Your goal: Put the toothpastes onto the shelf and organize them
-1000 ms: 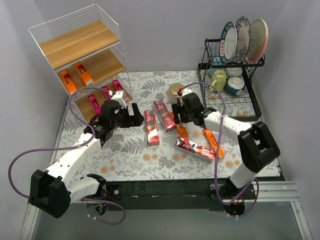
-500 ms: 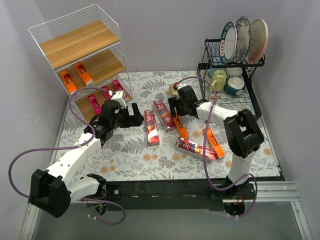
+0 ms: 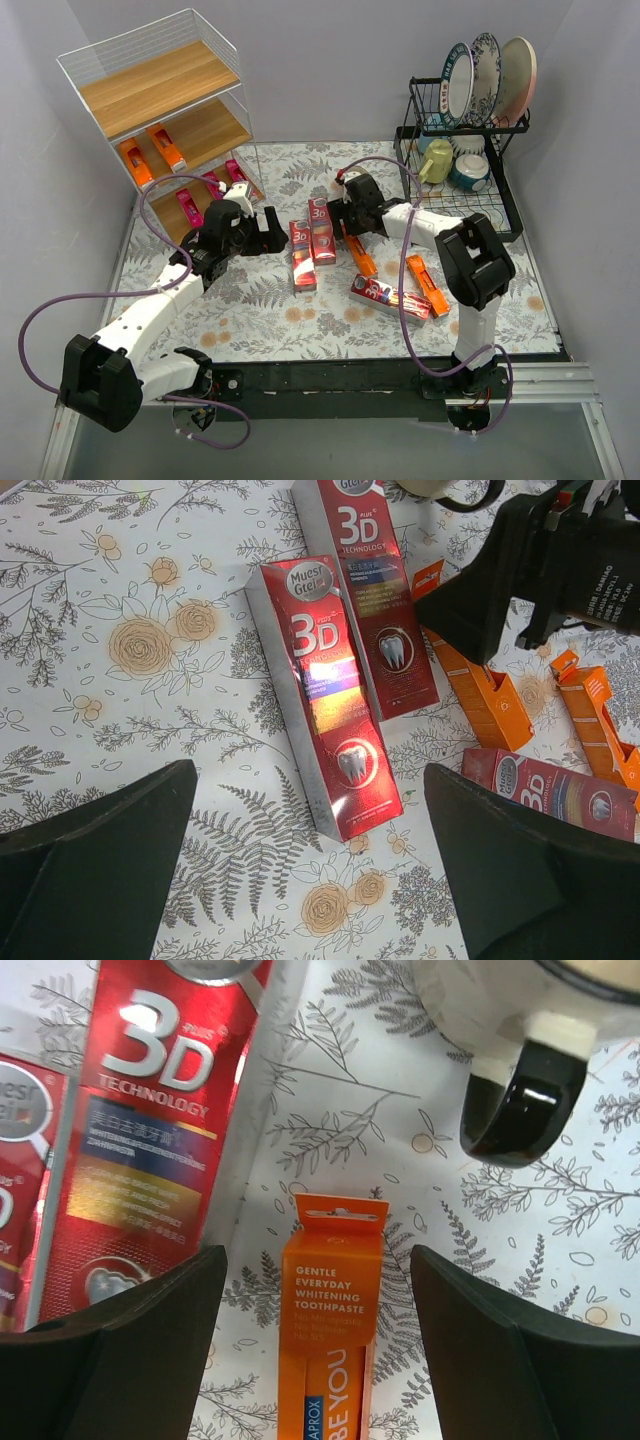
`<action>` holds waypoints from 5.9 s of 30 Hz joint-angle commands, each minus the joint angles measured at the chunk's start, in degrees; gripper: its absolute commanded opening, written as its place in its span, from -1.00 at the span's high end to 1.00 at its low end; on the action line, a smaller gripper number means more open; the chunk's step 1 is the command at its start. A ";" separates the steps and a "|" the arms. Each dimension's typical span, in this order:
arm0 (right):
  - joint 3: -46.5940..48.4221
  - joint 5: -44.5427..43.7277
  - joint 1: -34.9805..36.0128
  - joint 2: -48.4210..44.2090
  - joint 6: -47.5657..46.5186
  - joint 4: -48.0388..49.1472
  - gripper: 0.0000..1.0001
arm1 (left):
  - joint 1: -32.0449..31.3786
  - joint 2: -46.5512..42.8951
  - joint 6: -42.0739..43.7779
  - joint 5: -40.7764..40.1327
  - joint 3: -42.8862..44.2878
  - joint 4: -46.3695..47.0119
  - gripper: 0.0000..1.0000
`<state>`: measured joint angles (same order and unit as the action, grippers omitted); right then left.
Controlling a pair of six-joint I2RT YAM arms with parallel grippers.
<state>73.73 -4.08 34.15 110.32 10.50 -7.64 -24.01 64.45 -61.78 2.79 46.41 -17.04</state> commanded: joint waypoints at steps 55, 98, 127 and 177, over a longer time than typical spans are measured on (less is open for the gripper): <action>-40.95 -31.69 -5.32 -76.84 0.13 8.78 -0.89 | -35.14 49.45 -7.83 -32.14 31.81 1.57 -0.47; -38.84 -30.99 -5.24 -83.16 -3.29 4.92 -0.83 | -25.31 27.32 -14.33 -41.29 54.92 -38.76 0.38; -39.98 -30.64 -5.24 -83.78 -4.00 4.91 -0.83 | 11.52 31.88 -3.26 -29.77 69.86 -40.28 0.35; -39.02 -27.04 -5.24 -82.11 -3.74 2.81 -0.83 | 14.43 31.63 -4.05 -31.27 62.92 -30.94 -0.27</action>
<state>32.47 -32.80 28.95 26.87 7.25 -4.23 -9.91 100.88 -66.74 -31.22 107.90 -45.25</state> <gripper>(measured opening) 0.915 0.609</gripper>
